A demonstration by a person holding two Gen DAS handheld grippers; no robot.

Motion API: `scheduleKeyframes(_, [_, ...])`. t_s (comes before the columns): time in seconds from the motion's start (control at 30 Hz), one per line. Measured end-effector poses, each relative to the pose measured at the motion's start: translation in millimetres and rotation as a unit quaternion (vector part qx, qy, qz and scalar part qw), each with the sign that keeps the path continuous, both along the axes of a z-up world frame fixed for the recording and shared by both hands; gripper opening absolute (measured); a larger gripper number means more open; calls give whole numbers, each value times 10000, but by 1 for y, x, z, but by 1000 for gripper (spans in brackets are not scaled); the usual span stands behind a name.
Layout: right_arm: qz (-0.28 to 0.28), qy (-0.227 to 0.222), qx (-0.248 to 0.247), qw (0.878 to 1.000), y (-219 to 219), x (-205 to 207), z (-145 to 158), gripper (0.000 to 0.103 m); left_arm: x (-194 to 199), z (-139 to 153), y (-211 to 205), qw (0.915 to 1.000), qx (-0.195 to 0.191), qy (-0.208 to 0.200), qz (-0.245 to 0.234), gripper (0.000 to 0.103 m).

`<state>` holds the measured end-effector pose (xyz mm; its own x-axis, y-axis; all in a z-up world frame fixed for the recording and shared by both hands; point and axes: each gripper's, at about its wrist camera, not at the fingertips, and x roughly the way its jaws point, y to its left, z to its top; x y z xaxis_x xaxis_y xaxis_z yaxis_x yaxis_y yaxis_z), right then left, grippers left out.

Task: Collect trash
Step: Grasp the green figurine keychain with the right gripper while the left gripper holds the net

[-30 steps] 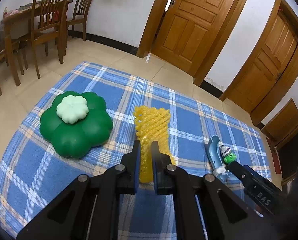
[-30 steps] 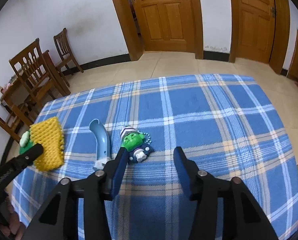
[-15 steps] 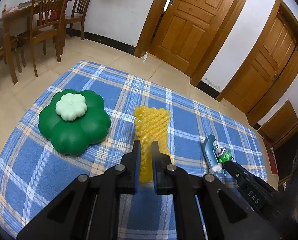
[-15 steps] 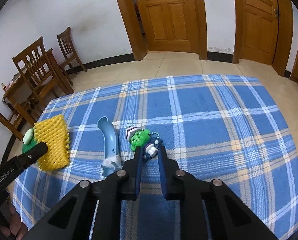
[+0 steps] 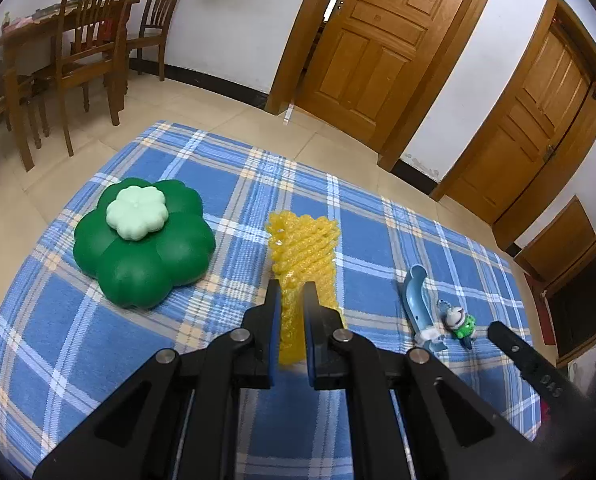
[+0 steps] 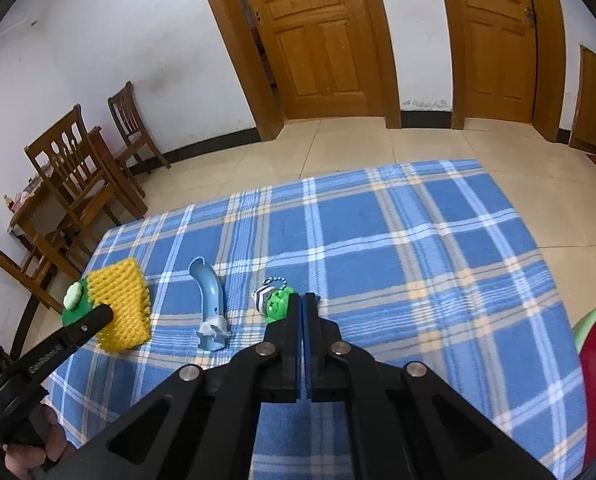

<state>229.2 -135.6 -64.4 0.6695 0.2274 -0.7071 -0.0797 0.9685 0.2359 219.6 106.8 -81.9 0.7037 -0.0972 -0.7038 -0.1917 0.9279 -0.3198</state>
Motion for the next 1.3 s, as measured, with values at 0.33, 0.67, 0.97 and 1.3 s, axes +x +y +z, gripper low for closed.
scheduleKeyframes(0.33, [188, 44, 99, 9998, 2, -3, -2, 3, -2, 2, 0, 10000, -32, -17, 3, 9])
scheduleKeyframes(0.67, [427, 99, -348, 9984, 30, 13, -20, 54, 0, 1, 0, 10000, -4, 6, 12, 9])
scheduleKeyframes(0.97, [365, 187, -588, 9974, 32, 25, -29, 47, 0, 1, -2, 10000, -6, 14, 9, 9])
scheduleKeyframes(1.3, [304, 163, -290, 9990, 12, 7, -16, 46, 0, 1, -7, 9999, 50, 5, -95, 9])
